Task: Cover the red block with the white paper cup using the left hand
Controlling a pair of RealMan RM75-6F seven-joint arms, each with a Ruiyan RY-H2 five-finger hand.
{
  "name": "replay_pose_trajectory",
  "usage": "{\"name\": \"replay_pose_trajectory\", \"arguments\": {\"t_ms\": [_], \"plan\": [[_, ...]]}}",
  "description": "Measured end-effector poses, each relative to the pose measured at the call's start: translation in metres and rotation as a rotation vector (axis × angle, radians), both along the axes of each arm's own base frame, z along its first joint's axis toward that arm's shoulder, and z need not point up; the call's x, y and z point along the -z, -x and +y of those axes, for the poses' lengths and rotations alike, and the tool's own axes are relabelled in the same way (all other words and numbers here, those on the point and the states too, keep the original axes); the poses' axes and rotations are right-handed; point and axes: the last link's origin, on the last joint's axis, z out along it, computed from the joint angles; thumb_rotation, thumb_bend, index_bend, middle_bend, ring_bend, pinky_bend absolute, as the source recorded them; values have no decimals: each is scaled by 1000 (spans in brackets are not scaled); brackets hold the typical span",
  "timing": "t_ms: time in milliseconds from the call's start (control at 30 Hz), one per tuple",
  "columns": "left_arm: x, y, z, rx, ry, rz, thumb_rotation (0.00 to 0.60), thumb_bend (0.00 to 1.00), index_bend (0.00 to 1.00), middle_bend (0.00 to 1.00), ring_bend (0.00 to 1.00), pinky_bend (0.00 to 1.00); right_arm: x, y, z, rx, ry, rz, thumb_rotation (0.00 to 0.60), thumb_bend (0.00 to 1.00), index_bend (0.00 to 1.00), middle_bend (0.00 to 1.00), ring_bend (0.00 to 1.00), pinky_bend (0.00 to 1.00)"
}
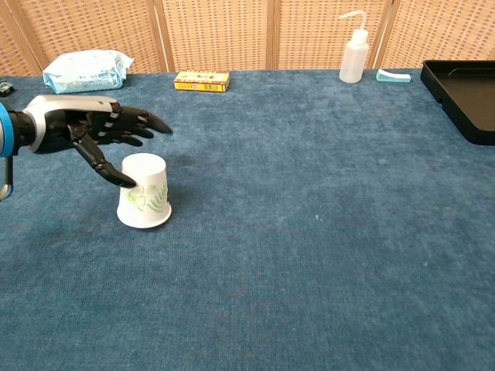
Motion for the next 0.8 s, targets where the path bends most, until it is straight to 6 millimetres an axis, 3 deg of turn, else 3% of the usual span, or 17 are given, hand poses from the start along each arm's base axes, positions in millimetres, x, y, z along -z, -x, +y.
{"name": "replay_pose_trajectory", "arguments": {"t_ms": [367, 800], "plan": [[-31, 1, -10, 19, -93, 11, 600, 57, 112, 53, 0, 0, -2, -2, -5, -23, -3, 8, 147, 276, 398, 429, 405, 378], [-83, 35, -53, 31, -205, 216, 600, 85, 111, 54, 0, 0, 1, -7, -17, -56, -24, 12, 143, 277, 398, 428, 405, 378]]}}
